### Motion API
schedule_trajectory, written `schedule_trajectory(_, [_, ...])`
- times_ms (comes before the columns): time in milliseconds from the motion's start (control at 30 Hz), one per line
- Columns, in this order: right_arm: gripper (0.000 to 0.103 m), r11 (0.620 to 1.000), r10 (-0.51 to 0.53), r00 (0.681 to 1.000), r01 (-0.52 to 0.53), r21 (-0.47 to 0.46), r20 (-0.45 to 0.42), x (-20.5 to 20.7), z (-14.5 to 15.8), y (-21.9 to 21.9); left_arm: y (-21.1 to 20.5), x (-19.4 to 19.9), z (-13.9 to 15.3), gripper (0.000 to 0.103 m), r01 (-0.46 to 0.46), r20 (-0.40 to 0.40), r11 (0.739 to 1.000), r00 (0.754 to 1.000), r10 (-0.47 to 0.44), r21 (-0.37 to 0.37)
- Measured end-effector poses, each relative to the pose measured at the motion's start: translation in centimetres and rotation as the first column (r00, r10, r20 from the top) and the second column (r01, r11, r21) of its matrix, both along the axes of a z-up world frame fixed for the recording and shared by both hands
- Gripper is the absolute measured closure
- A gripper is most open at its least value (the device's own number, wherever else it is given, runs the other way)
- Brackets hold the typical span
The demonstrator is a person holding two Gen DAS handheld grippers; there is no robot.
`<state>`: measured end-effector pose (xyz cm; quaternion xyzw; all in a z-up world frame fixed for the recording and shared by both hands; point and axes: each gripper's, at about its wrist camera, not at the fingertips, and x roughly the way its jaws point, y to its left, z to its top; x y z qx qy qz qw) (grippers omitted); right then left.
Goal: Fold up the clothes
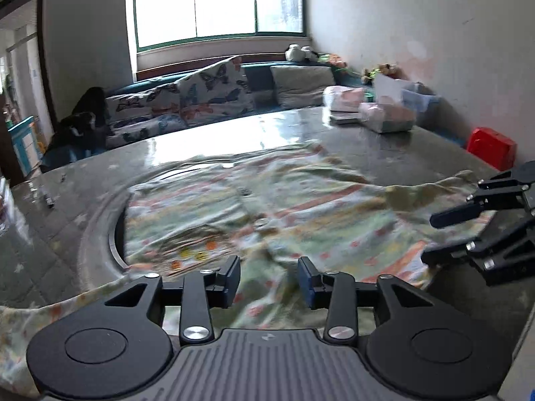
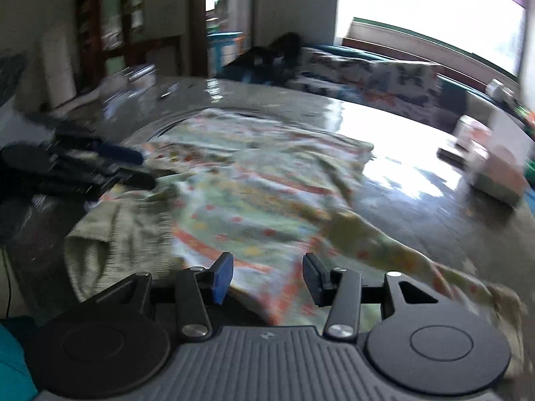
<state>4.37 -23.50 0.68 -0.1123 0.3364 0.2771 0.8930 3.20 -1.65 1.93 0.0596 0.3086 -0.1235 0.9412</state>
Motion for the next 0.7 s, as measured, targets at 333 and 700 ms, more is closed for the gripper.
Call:
schedule_trajectory(333, [0.056,0.935,-0.342,0.938,0.345,0.076,-0.048,1.7,-2.3,-9.2,-4.2,0.4,-1.3,0.059,0.108,-0.036,0.994,0.994,-0.108,0.005])
schedule_trajectory(700, [0.056,0.840,-0.540,0.842,0.538,0.070,0.001,2.2,-2.8,-15.7,-5.0,0.8,-2.5,0.055,0.121,-0.074,0.992,0.990,-0.119,0.030])
